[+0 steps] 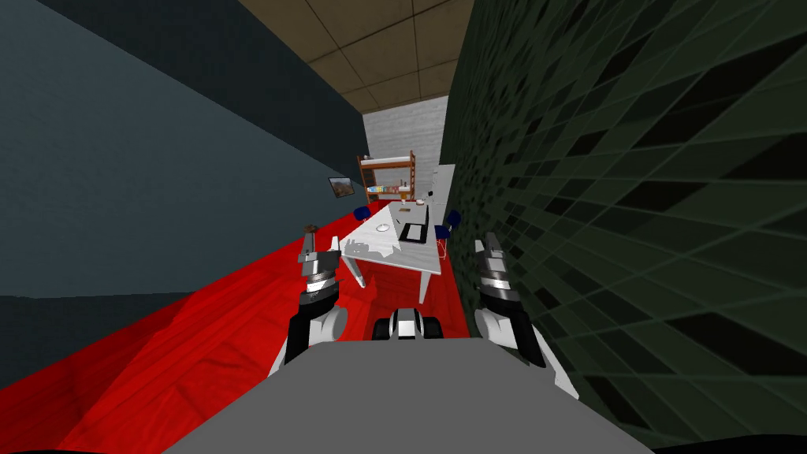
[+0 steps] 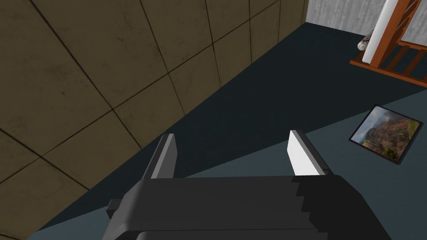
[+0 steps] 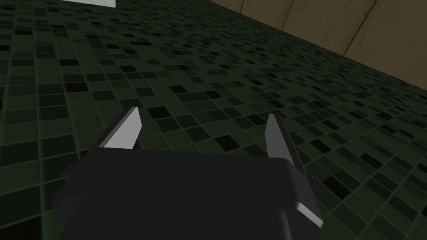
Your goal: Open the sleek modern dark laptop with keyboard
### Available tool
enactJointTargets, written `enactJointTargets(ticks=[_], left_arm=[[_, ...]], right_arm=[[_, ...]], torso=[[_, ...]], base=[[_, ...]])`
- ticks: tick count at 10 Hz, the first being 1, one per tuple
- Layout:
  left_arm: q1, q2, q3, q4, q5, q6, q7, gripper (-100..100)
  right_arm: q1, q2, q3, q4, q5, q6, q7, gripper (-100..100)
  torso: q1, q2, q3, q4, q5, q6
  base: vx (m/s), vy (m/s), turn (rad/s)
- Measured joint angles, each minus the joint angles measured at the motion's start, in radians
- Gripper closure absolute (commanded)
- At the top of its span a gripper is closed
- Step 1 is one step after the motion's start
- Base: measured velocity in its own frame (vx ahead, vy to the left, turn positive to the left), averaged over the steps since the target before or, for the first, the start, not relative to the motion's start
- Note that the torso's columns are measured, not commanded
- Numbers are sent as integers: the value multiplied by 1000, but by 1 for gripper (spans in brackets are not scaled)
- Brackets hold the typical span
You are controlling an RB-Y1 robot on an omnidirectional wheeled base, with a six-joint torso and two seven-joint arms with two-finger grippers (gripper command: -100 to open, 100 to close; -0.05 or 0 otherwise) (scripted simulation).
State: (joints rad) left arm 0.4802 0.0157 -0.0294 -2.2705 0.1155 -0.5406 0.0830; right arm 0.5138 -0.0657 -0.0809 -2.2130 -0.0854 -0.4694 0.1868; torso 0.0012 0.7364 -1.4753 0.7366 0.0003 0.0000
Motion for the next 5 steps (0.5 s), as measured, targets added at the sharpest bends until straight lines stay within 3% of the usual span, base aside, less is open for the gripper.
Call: enactJointTargets(ticks=[5], left_arm=[[0, 0, 0, 0, 0, 0, 0, 0]], right_arm=[[-13, -123, -35, 49, 85, 53, 74, -100]], torso=[[-1, 2, -1, 1, 0, 0]], base=[[22, 62, 75]])
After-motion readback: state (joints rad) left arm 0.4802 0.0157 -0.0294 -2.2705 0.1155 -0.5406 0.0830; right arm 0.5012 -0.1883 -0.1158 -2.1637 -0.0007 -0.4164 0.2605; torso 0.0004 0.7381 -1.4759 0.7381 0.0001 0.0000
